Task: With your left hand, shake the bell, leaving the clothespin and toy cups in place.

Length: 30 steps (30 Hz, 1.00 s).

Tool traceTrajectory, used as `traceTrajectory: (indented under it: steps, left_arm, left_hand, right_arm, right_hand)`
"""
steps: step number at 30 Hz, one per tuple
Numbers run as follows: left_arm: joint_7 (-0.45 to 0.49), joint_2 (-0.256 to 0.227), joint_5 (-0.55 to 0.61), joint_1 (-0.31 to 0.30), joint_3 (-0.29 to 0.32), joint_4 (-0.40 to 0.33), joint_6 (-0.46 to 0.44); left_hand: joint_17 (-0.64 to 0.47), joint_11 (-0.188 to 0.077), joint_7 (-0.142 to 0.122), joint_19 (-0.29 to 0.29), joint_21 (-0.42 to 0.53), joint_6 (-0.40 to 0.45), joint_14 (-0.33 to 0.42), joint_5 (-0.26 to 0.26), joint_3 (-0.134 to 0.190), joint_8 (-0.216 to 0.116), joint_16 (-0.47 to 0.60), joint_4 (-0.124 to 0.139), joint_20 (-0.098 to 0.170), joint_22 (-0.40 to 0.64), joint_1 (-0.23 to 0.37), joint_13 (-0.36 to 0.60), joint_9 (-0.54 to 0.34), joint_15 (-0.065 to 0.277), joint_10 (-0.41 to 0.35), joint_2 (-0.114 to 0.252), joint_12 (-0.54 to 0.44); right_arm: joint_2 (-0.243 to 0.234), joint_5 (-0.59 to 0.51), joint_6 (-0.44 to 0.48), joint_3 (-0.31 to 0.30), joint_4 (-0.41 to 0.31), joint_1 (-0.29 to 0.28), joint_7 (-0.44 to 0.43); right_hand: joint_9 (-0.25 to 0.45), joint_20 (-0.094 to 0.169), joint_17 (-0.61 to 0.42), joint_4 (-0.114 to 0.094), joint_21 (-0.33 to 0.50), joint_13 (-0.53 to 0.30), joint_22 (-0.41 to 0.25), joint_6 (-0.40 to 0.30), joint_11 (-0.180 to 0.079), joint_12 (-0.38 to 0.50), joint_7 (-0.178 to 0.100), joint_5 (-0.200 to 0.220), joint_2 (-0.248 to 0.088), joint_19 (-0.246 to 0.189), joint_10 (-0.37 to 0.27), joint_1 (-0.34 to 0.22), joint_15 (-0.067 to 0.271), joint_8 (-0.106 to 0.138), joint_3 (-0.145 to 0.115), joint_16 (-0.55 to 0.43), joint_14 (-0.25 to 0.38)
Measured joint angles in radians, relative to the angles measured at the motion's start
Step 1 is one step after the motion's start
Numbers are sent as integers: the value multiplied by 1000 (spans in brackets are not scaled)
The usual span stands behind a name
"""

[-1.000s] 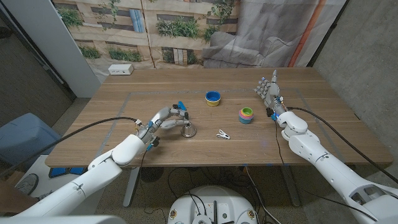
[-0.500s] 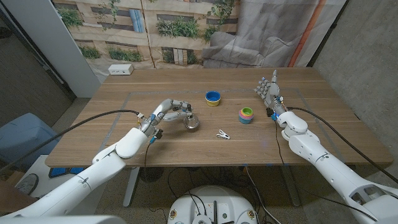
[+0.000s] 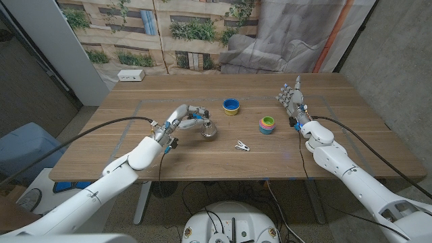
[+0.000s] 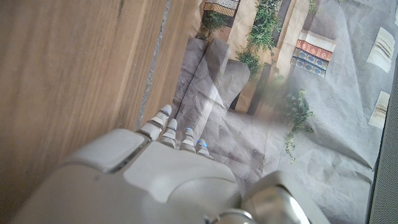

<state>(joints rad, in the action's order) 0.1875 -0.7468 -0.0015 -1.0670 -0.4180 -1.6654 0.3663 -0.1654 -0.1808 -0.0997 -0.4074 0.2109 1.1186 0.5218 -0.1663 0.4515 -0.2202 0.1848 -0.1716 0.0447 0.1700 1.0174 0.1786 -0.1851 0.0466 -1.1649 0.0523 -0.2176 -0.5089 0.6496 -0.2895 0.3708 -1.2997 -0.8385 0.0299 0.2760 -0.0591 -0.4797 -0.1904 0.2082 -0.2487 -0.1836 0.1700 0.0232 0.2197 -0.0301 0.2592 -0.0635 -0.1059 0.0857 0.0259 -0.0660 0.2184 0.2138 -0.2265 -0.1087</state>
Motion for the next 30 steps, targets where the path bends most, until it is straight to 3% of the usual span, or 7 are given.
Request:
traceTrajectory:
  steps: [14, 21, 22, 30]
  left_arm:
    - [32, 14, -124, -53, 29, -111, -222]
    - [54, 16, -202, -56, 32, -121, -344]
    - [57, 21, -214, -65, 42, -174, -363]
    - [79, 26, -313, -64, 55, -232, -498]
  left_hand:
    - [0, 0, 0, -2, 0, 0, 9, -1, -9, 4, 0, -2, -2, 0, 7, 1, 1, 2, 0, 6, 6]
    - [0, 0, 0, -2, 0, 0, 9, -1, -13, 6, 0, 2, -2, 0, 14, 1, 2, 2, 0, 5, 8]
    - [0, 0, 0, -2, 0, 0, 9, -1, -13, 8, 0, 2, -2, 0, 14, 1, 2, 2, 0, 5, 8]
    - [2, 5, 0, -2, 0, 0, 9, -1, -21, 10, 0, 2, -2, 5, 16, 1, -4, 2, -5, 2, 11]
  right_arm:
    - [0, 0, 0, 0, 0, 0, 0]
    - [0, 0, 0, 0, 0, 0, 0]
    - [0, -1, 0, 0, 0, 0, 0]
    - [0, -1, 0, 0, 1, 0, 0]
  right_hand:
    - [0, 0, 0, 0, 0, 0, 0, 0, 0, 0, 0, 0, 0, 0, 0, 0, 0, 0, 0, 0, 0]
    - [0, 0, 0, 0, 0, 0, 0, 0, 0, 0, 0, 0, 0, 0, 0, 0, 0, 0, 0, 0, 0]
    - [0, 0, 0, 0, 0, 0, 0, 0, 0, 0, 0, 0, 0, 0, 0, 0, 0, 0, 0, 0, 0]
    - [0, 0, 0, 0, 0, 0, 0, 0, 0, 0, 0, 0, 0, 0, 0, 0, 0, 0, 0, 0, 0]
